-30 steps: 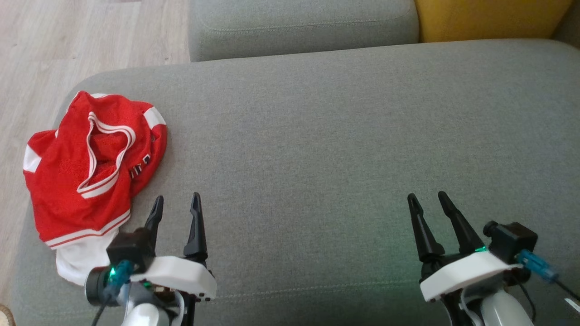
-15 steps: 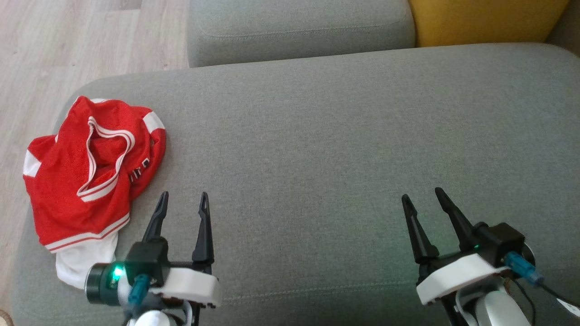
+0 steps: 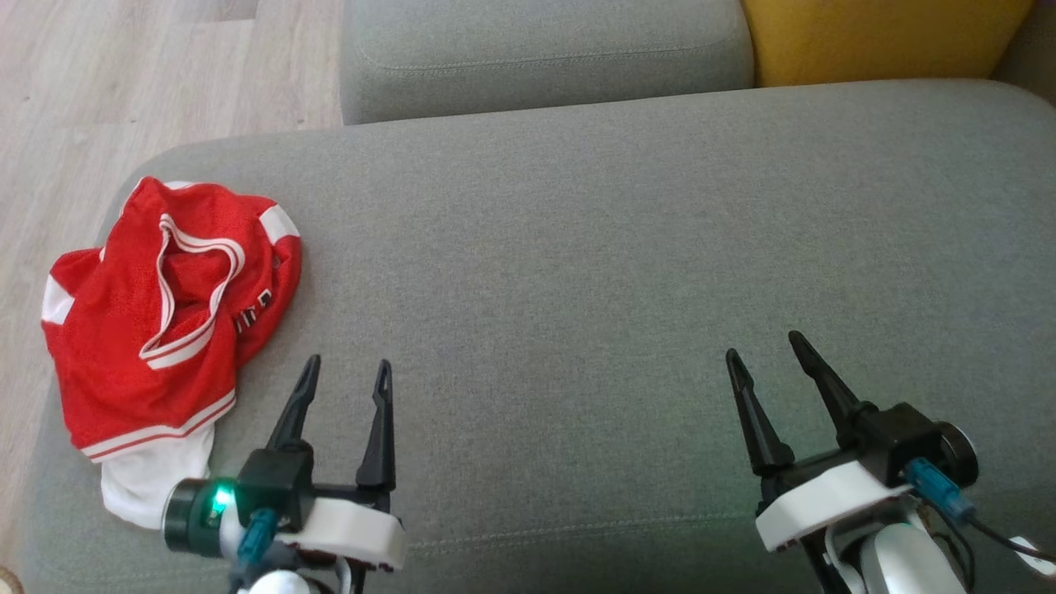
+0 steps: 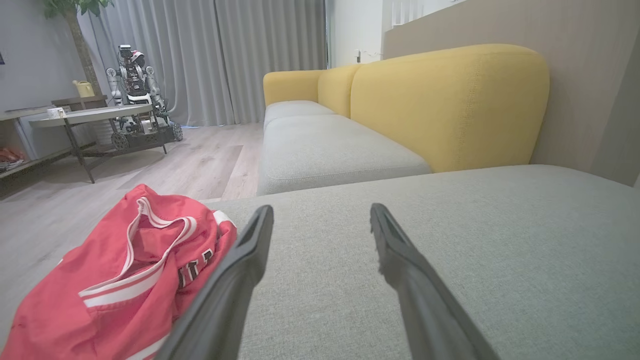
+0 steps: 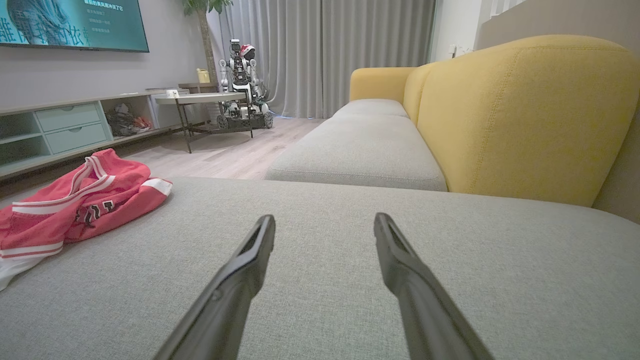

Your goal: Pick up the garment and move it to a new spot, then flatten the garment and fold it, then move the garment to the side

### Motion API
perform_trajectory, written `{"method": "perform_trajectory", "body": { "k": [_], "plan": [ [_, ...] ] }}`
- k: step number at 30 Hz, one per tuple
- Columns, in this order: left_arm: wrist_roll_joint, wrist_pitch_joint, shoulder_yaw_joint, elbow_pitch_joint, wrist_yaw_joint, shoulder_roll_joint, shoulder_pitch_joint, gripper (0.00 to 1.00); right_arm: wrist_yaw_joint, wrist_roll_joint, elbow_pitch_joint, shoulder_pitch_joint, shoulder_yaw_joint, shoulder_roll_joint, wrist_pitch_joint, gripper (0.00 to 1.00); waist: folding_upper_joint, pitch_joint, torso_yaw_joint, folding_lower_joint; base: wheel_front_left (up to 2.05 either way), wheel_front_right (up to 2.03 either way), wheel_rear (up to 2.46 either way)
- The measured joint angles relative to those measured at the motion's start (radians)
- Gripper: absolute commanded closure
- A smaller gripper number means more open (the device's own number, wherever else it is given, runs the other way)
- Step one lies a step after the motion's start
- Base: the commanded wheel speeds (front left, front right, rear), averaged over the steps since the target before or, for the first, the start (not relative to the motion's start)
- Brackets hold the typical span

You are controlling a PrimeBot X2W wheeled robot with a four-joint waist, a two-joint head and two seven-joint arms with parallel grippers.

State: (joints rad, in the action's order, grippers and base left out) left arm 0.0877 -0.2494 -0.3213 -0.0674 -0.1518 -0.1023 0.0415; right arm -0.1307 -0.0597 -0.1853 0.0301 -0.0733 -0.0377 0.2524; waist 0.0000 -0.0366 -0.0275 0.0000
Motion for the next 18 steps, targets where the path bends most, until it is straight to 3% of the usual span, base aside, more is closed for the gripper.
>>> {"method": "perform_trajectory", "body": {
  "k": [6,18],
  "plan": [
    [-0.008,0.0,0.043,-0.016,0.038,0.023,0.0,0.0,0.0,0.0,-0.001,0.0,0.002,0.0,0.0,0.0,0.0,0.001,0.001,0.0,0.0,0.0,0.0],
    [-0.016,0.0,0.075,-0.037,0.067,0.044,0.0,0.0,0.0,0.0,-0.002,0.0,0.006,0.0,0.0,0.0,0.0,0.003,0.027,0.0,0.0,0.0,0.0]
  ]
}}
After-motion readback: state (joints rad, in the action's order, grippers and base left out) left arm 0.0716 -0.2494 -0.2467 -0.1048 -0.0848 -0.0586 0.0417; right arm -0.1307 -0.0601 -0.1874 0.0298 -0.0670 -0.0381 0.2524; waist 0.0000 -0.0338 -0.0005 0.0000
